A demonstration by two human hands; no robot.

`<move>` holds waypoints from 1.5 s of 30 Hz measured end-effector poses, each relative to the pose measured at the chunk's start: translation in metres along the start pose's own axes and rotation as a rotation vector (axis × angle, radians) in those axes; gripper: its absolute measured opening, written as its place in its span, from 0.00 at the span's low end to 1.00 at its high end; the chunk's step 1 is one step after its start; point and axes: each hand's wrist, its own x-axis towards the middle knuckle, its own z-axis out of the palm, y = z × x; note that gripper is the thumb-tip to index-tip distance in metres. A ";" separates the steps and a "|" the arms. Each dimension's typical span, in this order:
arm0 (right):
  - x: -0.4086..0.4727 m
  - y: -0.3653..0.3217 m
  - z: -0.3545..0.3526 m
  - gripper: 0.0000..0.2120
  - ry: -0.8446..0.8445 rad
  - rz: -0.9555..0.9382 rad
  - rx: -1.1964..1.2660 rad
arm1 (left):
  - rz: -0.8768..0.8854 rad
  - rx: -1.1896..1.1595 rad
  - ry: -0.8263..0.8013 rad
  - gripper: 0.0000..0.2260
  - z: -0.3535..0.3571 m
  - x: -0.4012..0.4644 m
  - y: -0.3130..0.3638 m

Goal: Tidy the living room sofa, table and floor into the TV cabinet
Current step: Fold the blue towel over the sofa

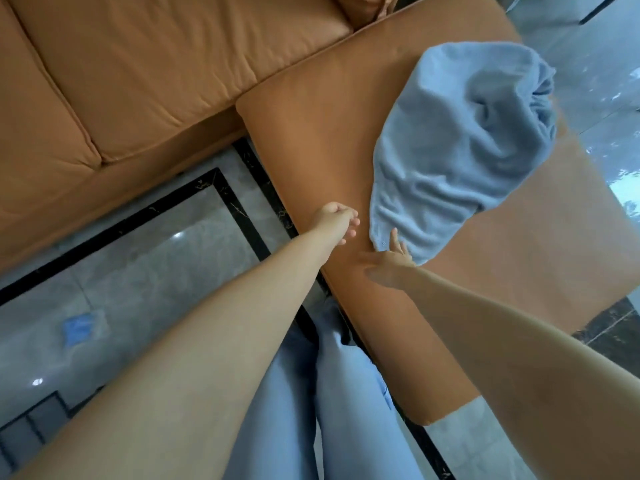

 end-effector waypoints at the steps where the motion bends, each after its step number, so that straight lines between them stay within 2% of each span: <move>1: 0.008 0.001 0.006 0.27 0.046 0.009 0.033 | -0.006 0.022 -0.021 0.08 0.000 0.011 -0.005; 6: 0.039 0.011 0.025 0.31 0.191 -0.027 0.163 | -0.061 0.072 -0.078 0.07 0.005 0.050 -0.024; 9: 0.046 0.013 0.027 0.22 0.430 -0.053 0.351 | -0.080 0.070 -0.095 0.06 0.007 0.054 -0.033; 11: 0.037 0.008 0.018 0.15 0.539 -0.128 0.421 | -0.086 0.071 -0.110 0.10 0.007 0.049 -0.033; 14: 0.012 -0.010 -0.001 0.12 0.493 -0.183 0.627 | -0.091 0.059 -0.134 0.21 0.003 0.028 -0.023; 17: -0.016 -0.036 -0.022 0.12 0.490 -0.140 0.887 | -0.046 -0.047 -0.082 0.23 -0.008 0.005 -0.007; 20: -0.049 -0.060 -0.046 0.15 0.469 -0.125 1.136 | 0.017 -0.063 -0.009 0.22 -0.025 -0.020 0.008; 22: -0.068 -0.075 -0.060 0.17 0.424 -0.142 1.278 | 0.050 -0.033 -0.020 0.20 -0.037 -0.038 0.016; 24: -0.091 -0.089 -0.078 0.14 0.373 -0.197 1.370 | 0.149 0.025 -0.036 0.20 -0.046 -0.062 0.023; 27: -0.139 -0.112 -0.105 0.11 0.328 -0.291 1.449 | 0.263 0.088 0.022 0.20 -0.059 -0.102 0.038; 30: -0.180 -0.127 -0.127 0.14 0.228 -0.365 1.539 | 0.291 0.085 0.065 0.11 -0.068 -0.134 0.052; 32: -0.202 -0.134 -0.142 0.21 0.201 -0.458 1.523 | 0.314 0.088 0.082 0.05 -0.077 -0.153 0.059; 33: -0.209 -0.137 -0.148 0.24 0.214 -0.503 1.471 | 0.307 0.091 0.099 0.06 -0.083 -0.160 0.061; 35: -0.229 -0.143 -0.161 0.28 0.280 -0.588 1.284 | 0.301 0.124 0.130 0.14 -0.097 -0.175 0.062; 37: -0.243 -0.150 -0.173 0.28 0.365 -0.663 1.082 | 0.300 0.139 0.151 0.14 -0.111 -0.183 0.061; 40: -0.259 -0.161 -0.189 0.27 0.468 -0.765 0.937 | 0.287 0.052 0.241 0.09 -0.133 -0.198 0.068; 42: -0.269 -0.167 -0.198 0.23 0.512 -0.802 0.879 | 0.277 -0.048 0.305 0.08 -0.146 -0.211 0.076; 45: -0.279 -0.175 -0.207 0.18 0.541 -0.803 0.790 | 0.280 -0.163 0.374 0.12 -0.157 -0.233 0.091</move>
